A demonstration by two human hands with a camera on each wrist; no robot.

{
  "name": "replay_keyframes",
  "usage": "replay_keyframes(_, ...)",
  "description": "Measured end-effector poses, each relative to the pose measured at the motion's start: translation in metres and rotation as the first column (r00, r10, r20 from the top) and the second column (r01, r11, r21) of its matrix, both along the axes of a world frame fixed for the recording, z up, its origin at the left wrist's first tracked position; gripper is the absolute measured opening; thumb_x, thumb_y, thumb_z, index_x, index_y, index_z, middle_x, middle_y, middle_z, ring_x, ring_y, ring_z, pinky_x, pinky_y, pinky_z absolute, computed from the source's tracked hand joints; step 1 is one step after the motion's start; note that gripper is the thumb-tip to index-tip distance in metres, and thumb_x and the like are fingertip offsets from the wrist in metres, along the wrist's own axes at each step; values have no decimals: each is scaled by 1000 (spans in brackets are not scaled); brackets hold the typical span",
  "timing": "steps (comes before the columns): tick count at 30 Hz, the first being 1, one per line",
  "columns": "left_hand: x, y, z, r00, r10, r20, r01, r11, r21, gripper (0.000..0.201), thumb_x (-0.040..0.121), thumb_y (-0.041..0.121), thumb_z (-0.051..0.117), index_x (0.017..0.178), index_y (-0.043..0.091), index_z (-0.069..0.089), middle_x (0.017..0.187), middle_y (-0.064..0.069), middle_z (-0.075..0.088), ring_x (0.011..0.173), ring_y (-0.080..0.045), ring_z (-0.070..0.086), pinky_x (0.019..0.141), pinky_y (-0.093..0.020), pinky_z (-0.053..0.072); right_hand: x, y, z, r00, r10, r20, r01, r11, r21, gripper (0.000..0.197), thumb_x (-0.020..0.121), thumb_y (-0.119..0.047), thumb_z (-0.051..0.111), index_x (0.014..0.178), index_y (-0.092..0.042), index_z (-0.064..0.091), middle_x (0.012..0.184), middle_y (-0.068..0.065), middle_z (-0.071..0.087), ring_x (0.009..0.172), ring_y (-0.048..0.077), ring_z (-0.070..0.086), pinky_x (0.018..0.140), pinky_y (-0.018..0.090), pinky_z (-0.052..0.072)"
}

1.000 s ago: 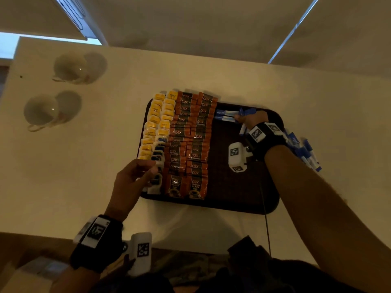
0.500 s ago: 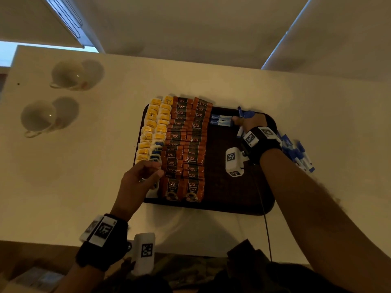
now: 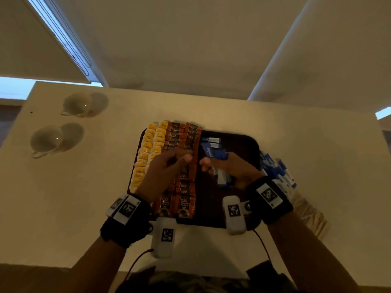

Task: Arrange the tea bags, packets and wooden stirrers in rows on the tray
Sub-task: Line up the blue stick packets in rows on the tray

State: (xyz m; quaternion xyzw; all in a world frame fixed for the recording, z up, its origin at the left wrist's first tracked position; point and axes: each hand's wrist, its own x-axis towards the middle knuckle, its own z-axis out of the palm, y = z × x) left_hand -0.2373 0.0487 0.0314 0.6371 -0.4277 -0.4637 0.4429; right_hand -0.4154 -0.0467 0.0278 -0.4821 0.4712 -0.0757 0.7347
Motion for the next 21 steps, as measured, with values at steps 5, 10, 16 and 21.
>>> replay_keyframes(5,-22,-26,18,981,-196,6,196,980,-37,3,87,13,64,89,13,66,77,-2,64,64,-9,60,56,-22,50,-7,9,5,999,22,-45,-24,999,-46,36,84,-16,67,109,10,61,93,23,65,77,22,61,75,29,52)
replay_keyframes(10,-31,-20,15,991,-111,-74,110,994,-19,8,88,8,60,92,2,62,82,-5,67,68,-6,63,57,-20,52,-28,17,12,1000,20,1,-20,997,-76,10,91,-10,57,94,-5,65,79,7,66,62,5,62,64,16,51)
replay_keyframes(16,-27,-16,18,999,-29,-46,26,997,-78,20,87,5,62,105,8,54,85,-17,63,65,-17,64,57,-23,53,-38,21,15,1000,-26,13,28,983,-179,20,90,-9,60,71,-14,60,57,-8,65,54,-2,56,61,15,46)
replay_keyframes(21,-33,-22,14,962,-248,110,255,966,-48,14,87,14,63,101,14,65,92,-13,64,68,-23,65,55,-23,52,-30,17,14,998,-17,53,27,977,-209,17,82,5,64,91,18,57,68,16,40,50,0,57,58,12,48)
